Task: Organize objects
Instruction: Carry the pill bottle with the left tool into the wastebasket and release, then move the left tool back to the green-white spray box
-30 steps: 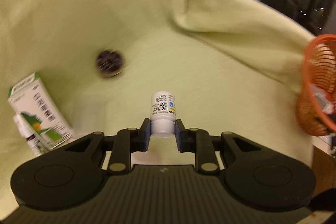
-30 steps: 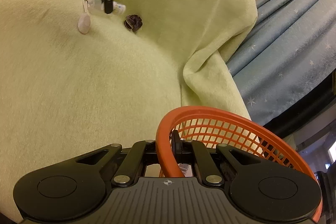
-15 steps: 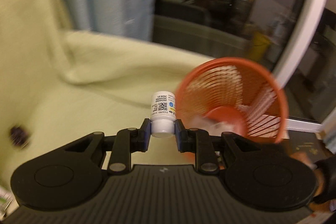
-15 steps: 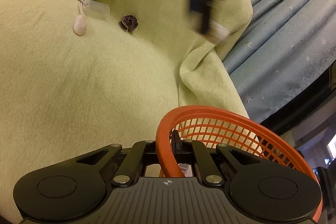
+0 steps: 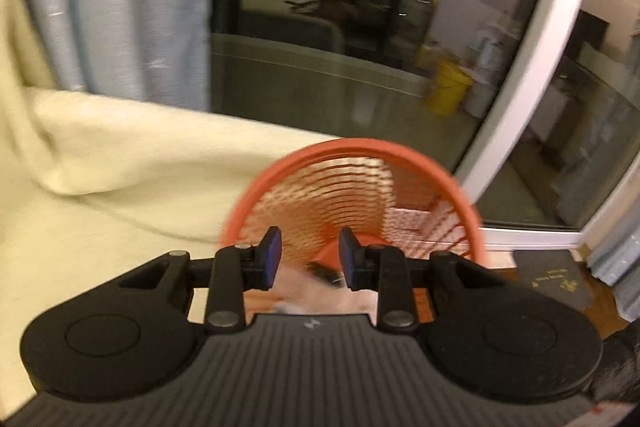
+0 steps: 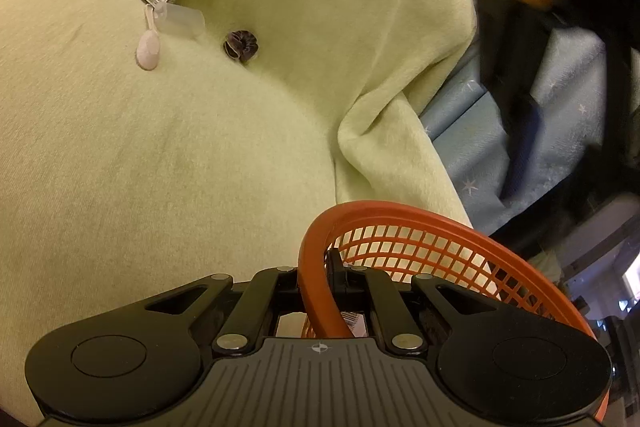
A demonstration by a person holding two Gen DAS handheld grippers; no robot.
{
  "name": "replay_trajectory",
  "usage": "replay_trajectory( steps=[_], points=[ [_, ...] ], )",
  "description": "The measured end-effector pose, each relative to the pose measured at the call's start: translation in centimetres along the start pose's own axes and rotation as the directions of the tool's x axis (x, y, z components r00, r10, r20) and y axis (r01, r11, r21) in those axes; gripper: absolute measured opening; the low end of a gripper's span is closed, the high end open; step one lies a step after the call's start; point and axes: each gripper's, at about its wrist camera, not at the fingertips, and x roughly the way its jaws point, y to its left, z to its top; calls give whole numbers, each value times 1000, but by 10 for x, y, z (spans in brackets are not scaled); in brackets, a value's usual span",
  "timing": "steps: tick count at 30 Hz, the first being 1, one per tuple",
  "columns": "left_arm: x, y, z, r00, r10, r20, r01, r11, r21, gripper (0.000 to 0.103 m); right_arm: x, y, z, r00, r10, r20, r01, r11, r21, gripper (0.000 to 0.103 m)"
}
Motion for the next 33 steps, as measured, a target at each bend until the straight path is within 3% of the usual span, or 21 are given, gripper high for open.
replay_trajectory(
  steps=[6, 10, 13, 15, 20, 22, 24, 27, 33],
  points=[
    [-43, 55, -29, 984, 176, 3, -175, 982, -76, 26, -1, -1, -1, 1000, 1, 3, -1, 1000, 2, 2],
    [-83, 101, -64, 949, 314, 0, -309, 934, -181, 26, -2, -1, -2, 1000, 0, 4, 0, 1000, 0, 2],
    [-113, 136, -97, 907, 420, -31, -412, 872, -263, 28, -1, -1, -1, 1000, 0, 3, 0, 1000, 1, 2],
    [-132, 156, -118, 870, 490, -56, -482, 819, -310, 30, -2, -1, -2, 1000, 1, 4, -1, 1000, 0, 2],
    [-175, 204, -168, 747, 651, -135, -641, 652, -406, 40, -1, 0, -2, 1000, 3, 4, -2, 1000, -12, 2],
    [-184, 219, -178, 719, 679, -149, -662, 604, -444, 40, 0, 0, -2, 1000, 3, 3, -3, 1000, -15, 2],
    [-187, 231, -182, 701, 697, -151, -672, 575, -467, 40, 0, 0, -2, 1000, 4, 3, -4, 1000, -19, 2],
    [-184, 248, -177, 687, 713, -143, -676, 555, -484, 42, 1, 2, -2, 1000, 6, 1, -6, 1000, -26, 2],
    [-154, 271, -160, 659, 738, -143, -706, 542, -456, 61, 2, 3, -1, 1000, 5, -1, -5, 1000, -29, 2]
  ],
)
